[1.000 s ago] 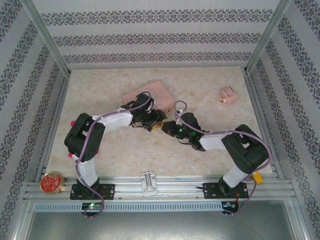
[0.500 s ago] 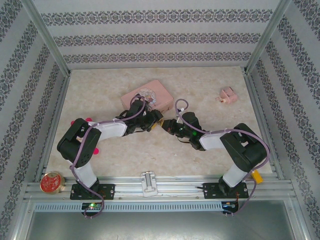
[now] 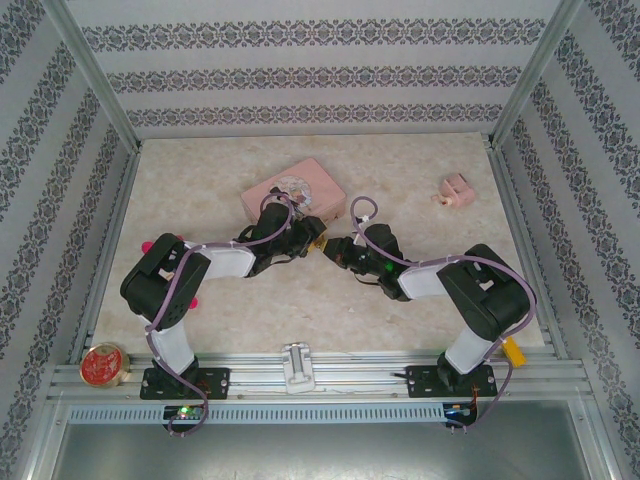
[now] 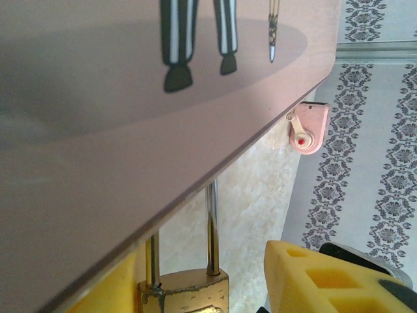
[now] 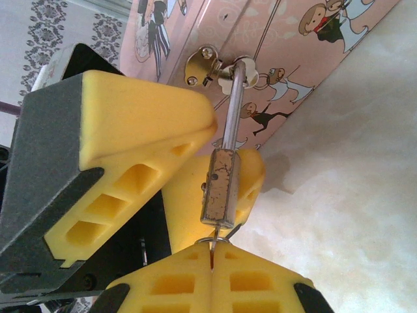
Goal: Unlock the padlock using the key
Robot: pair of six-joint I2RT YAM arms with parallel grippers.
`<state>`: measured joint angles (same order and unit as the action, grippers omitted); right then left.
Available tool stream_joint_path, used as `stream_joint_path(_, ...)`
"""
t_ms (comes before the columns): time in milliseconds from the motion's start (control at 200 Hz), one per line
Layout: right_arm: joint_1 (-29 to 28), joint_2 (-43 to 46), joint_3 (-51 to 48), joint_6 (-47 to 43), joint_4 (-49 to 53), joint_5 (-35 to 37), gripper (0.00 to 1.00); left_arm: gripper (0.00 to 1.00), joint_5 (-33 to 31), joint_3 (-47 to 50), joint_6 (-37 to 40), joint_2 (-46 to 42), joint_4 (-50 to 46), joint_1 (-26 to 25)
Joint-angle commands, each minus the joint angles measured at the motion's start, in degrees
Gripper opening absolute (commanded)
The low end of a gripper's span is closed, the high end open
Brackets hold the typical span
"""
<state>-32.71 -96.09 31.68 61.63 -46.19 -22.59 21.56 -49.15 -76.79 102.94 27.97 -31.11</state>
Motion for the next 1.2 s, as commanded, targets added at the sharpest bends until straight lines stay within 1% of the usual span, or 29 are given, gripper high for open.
stream_joint_path(0, 0.69, -0.91, 0.67, 0.34, -4.32, -0.35, 0.0, 0.49, 0.81, 0.83, -2.45, 1.03, 3.71, -0.18)
stream_joint_path(165, 0.72, -1.51, 0.59, 0.69, -4.86, -0.18, 0.01, 0.43, 1.69, 0.86, -3.45, 0.93, 5.21, -0.21)
stream_joint_path(360, 0.8, -1.99, 0.4, 0.97, -5.04, 0.06, 0.02, 0.35, 1.26, 0.99, -2.12, -0.85, 2.92, -0.18)
stream_joint_path(405, 0.82, -2.16, 0.47, 0.96, -5.11, 0.05, 0.02, 0.31, 1.04, 1.0, -1.75, -1.21, 2.34, -0.18)
stream_joint_path(570, 0.88, -2.43, 0.58, 1.0, -5.23, -0.03, 0.07, 0.25, 0.86, 0.76, -1.56, -1.38, 1.87, -0.18)
stream_joint_path(615, 0.89, -2.51, 0.63, 0.97, -5.22, 0.0, 0.08, 0.22, 0.96, 0.78, -1.76, -1.33, 2.04, -0.18)
stream_joint_path(630, 0.89, -2.52, 0.6, 1.0, -5.22, 0.0, 0.09, 0.19, 0.97, 0.88, -1.78, -1.33, 2.08, -0.18)
stream_joint_path(645, 0.89, -2.52, 0.65, 0.89, -5.18, 0.0, 0.09, 0.18, 0.95, 0.83, -1.86, -1.21, 2.15, -0.18)
stream_joint_path(795, 1.07, -2.57, 0.4, 0.7, -5.05, -0.06, 0.13, 0.14, 0.85, 1.16, -2.13, -1.31, 2.53, -0.18)
stream_joint_path(830, 1.15, -2.52, 0.4, 0.71, -4.96, 0.0, 0.14, 0.11, 0.79, 1.24, -2.22, -1.48, 2.45, -0.18)
stream_joint_path(840, 1.15, -2.52, 0.4, 0.67, -4.96, 0.0, 0.14, 0.08, 0.7, 1.18, -2.22, -1.5, 2.38, -0.18)
stream_joint_path(875, 1.22, -2.45, 0.4, 0.58, -4.87, -0.08, 0.15, 0.04, 0.63, 1.26, -2.13, -1.64, 2.29, -0.2)
stream_joint_path(895, 1.24, -2.44, 0.46, 0.52, -4.87, -0.09, 0.15, 0.0, 0.52, 1.28, -2.13, -1.64, 2.12, -0.18)
stream_joint_path(1194, 1.68, -1.93, 0.93, -0.93, -3.4, -0.7, 0.18, 0.0, 0.1, 0.96, -1.69, -2.04, 0.71, -0.18)
